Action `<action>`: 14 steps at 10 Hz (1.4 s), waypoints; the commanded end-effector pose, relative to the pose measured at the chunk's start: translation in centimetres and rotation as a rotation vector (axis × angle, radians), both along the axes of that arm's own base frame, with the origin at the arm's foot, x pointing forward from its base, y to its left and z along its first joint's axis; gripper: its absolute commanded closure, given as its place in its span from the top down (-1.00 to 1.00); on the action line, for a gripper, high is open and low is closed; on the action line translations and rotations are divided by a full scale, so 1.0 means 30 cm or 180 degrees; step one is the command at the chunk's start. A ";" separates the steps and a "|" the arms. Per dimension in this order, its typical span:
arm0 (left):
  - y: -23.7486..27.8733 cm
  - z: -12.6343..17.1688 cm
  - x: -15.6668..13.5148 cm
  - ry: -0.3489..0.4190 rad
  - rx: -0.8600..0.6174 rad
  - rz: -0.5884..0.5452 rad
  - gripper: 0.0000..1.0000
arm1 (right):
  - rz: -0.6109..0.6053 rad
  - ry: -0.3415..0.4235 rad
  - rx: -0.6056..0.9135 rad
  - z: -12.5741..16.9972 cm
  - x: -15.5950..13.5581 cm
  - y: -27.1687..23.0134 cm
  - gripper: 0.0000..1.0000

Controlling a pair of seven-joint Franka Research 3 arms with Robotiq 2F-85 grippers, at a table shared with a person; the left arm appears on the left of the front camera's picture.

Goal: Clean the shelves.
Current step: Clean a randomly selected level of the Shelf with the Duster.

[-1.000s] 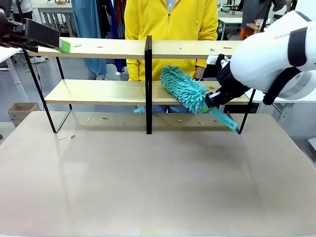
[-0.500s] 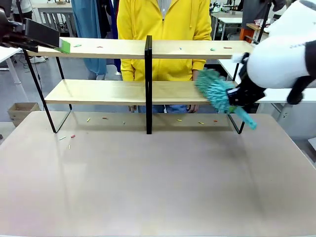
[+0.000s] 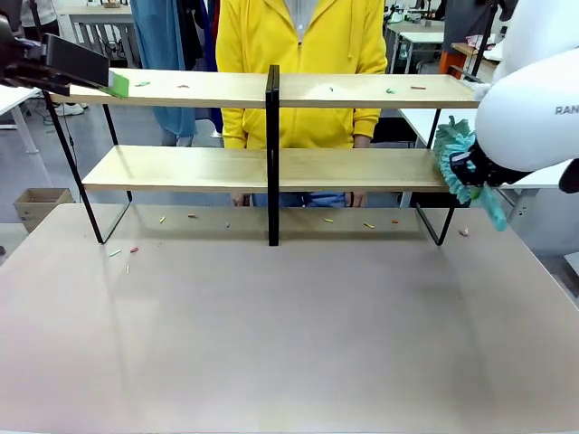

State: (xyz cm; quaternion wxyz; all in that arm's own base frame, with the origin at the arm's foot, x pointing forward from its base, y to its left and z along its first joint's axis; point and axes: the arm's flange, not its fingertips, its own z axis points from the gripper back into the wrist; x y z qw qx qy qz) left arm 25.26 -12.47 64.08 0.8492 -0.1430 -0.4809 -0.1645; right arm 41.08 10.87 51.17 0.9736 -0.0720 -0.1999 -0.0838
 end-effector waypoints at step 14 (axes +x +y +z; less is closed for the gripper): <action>0.002 0.001 0.001 -0.0003 -0.0002 0.0013 1.00 | 0.3101 -0.1218 0.1496 0.409 -0.826 -0.696 -0.75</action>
